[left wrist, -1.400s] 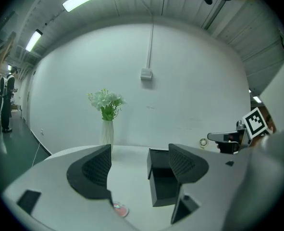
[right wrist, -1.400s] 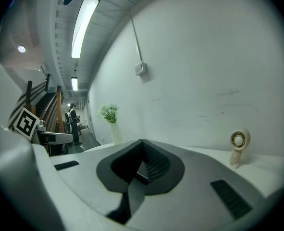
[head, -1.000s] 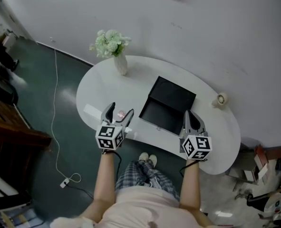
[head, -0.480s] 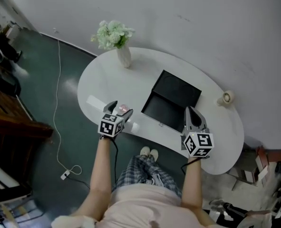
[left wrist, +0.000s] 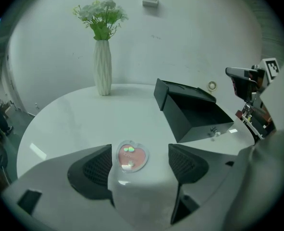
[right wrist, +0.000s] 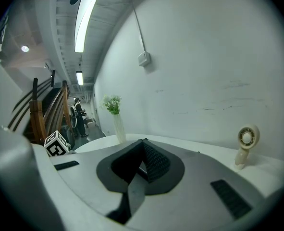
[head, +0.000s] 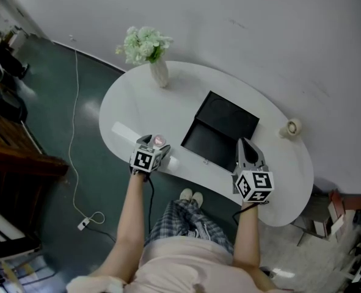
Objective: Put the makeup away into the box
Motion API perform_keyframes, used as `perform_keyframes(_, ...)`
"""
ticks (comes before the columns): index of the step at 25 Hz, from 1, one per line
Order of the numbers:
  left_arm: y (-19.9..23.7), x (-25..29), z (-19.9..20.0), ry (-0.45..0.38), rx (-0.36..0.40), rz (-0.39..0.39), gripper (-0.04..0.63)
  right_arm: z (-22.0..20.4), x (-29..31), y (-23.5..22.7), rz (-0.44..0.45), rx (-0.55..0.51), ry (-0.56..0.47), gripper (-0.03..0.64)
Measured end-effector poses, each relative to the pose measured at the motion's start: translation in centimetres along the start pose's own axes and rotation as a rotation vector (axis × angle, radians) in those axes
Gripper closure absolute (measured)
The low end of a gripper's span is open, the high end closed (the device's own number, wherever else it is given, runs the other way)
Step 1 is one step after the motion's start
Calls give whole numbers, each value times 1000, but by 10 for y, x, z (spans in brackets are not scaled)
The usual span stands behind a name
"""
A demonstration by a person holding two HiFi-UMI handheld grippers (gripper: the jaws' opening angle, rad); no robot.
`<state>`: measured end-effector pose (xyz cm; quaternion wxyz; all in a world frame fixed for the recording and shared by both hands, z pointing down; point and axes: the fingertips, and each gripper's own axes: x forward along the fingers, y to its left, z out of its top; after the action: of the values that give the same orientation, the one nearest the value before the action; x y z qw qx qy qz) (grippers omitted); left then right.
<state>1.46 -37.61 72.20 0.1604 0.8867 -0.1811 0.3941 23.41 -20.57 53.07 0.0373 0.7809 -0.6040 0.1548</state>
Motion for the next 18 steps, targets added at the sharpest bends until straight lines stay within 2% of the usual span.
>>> perform_keyframes(7,8,12,-10,46,8,47,236,0,-1,-8,-13,2,4,601)
perform_keyframes(18,14,16,-11,59,0,72,250,-4,1,-15,-27,14,14,600)
